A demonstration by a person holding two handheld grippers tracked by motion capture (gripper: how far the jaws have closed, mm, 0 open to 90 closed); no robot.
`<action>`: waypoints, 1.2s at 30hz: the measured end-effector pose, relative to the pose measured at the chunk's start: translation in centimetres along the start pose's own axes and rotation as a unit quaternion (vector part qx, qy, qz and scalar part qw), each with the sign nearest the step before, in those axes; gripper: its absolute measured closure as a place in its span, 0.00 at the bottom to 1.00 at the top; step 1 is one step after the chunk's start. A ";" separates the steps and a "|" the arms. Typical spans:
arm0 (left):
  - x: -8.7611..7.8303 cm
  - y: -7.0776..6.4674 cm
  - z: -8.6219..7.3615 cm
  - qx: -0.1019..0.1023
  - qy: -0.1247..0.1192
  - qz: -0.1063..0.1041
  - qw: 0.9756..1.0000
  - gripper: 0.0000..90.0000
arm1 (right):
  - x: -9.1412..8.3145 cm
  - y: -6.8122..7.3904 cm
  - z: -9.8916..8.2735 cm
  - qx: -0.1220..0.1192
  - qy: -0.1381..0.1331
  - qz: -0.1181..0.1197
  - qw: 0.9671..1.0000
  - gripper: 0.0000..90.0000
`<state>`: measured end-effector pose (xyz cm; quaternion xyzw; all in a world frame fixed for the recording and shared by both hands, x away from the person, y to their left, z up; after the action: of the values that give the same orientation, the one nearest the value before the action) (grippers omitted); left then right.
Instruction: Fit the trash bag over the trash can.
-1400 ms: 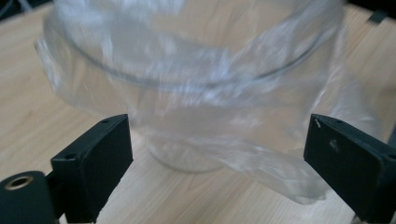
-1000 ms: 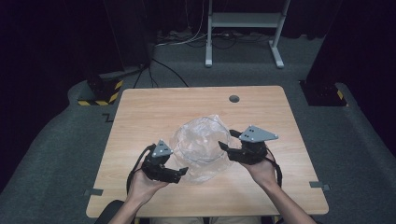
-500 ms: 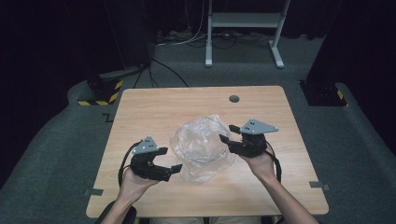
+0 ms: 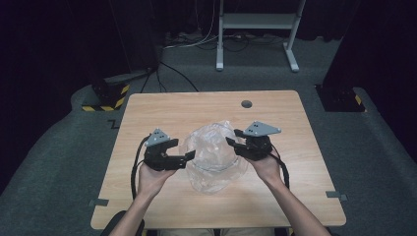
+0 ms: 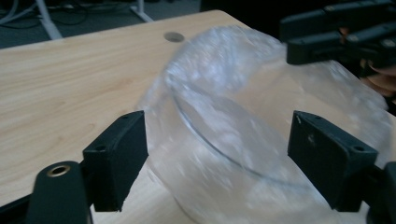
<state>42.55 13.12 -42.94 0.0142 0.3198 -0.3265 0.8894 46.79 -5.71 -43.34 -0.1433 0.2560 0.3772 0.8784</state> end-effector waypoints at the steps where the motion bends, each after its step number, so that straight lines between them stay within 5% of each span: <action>1: 0.3 0.1 0.2 0.000 0.000 0.003 1.000 0.25 | 0.1 0.0 0.1 -0.002 0.002 -0.003 1.000 0.62; 10: 2.5 0.3 -0.2 0.008 0.029 0.017 0.999 0.44 | 1.2 -0.8 0.0 -0.009 0.034 -0.024 0.999 0.62; 18: 2.9 0.9 -0.7 0.016 0.041 0.023 0.999 0.50 | 2.2 -2.9 -0.8 0.060 0.055 -0.008 0.997 0.57; 28: 3.3 0.7 -1.1 0.016 0.048 0.026 0.998 0.48 | 1.3 -1.8 1.9 0.026 0.009 -0.005 1.000 0.50; 32: 3.6 0.4 -1.1 0.034 0.054 0.032 0.997 0.48 | 2.7 -1.3 1.5 0.002 0.047 -0.004 0.999 0.49; 36: 3.7 0.3 -1.2 0.031 0.055 0.024 0.998 0.48 | 3.5 -2.2 1.2 0.044 0.061 -0.007 0.997 0.50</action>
<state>44.21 11.51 -46.08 0.0678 0.3576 -0.3133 0.8771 50.90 -4.59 -44.15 -0.1292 0.3239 0.3499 0.8695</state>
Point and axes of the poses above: each handheld gripper's, and its own axes: x roughly forward along the jaws, z roughly out of its top, y roughly to its left, the point moved 9 cm from there along x, roughly forward along the jaws, and after that the axes turned 7 degrees about y, right-handed, at the moved point
